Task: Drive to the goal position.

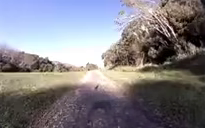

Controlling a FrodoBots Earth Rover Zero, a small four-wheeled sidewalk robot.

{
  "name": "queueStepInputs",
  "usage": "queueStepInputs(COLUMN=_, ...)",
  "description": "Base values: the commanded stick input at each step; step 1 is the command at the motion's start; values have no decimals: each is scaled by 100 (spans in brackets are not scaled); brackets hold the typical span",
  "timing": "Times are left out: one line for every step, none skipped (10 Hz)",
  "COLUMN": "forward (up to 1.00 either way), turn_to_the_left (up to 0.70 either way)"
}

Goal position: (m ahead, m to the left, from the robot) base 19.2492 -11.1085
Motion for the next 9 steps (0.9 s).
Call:
queueStepInputs(forward=50, turn_to_the_left=0)
queueStepInputs(forward=50, turn_to_the_left=0)
queueStepInputs(forward=50, turn_to_the_left=6)
queueStepInputs(forward=50, turn_to_the_left=17)
queueStepInputs(forward=50, turn_to_the_left=35)
queueStepInputs(forward=50, turn_to_the_left=22)
queueStepInputs(forward=50, turn_to_the_left=1)
queueStepInputs(forward=50, turn_to_the_left=0)
queueStepInputs(forward=50, turn_to_the_left=0)
